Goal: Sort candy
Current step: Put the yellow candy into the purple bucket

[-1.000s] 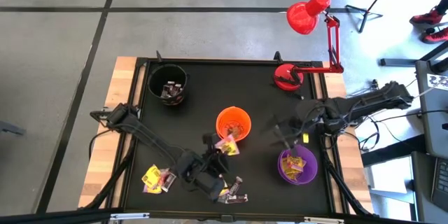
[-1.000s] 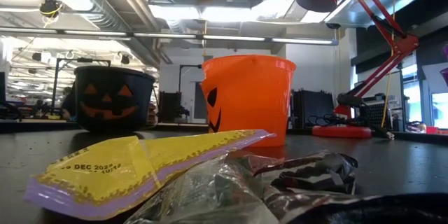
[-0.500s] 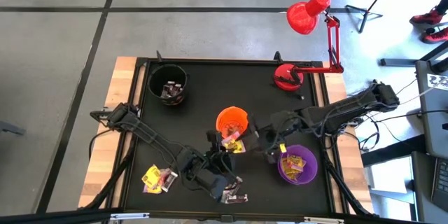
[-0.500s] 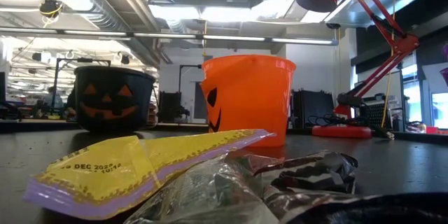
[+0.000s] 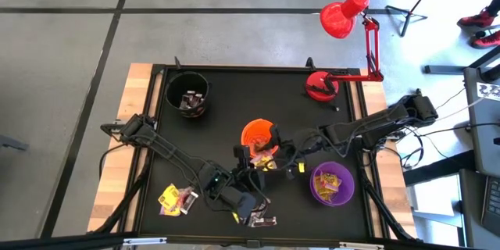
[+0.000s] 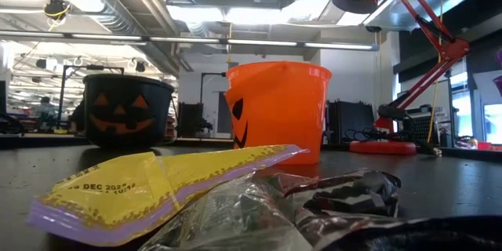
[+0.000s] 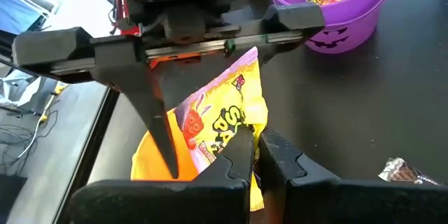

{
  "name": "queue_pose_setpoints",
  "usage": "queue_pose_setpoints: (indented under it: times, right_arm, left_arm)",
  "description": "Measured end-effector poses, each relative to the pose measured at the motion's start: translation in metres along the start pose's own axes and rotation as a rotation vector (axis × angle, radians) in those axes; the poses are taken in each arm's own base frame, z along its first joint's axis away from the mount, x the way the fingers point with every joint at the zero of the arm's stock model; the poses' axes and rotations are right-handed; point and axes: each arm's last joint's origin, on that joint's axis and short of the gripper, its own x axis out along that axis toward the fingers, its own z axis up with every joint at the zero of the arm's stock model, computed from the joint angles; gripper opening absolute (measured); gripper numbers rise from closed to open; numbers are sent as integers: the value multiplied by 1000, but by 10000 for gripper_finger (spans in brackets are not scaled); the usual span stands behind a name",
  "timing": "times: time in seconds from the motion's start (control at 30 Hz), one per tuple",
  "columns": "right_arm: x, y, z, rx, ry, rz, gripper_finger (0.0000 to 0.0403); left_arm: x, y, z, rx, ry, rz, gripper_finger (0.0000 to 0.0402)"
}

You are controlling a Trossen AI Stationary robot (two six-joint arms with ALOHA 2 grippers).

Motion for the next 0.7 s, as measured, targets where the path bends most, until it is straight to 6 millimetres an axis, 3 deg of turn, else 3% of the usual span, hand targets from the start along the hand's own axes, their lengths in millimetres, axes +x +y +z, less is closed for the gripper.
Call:
queue_pose_setpoints:
  times: [0.33,0.53,0.7]
  right_arm:
    - [-1,0,1,8,-6,-2,59]
    - [-10,-2,4,29,2,2,18]
    - [-33,-7,9,60,17,11,11]
  left_arm:
    - [2,2,0,-89,3,6,6]
    - [1,3,0,-88,1,18,68]
    - [-16,13,2,-84,-23,47,120]
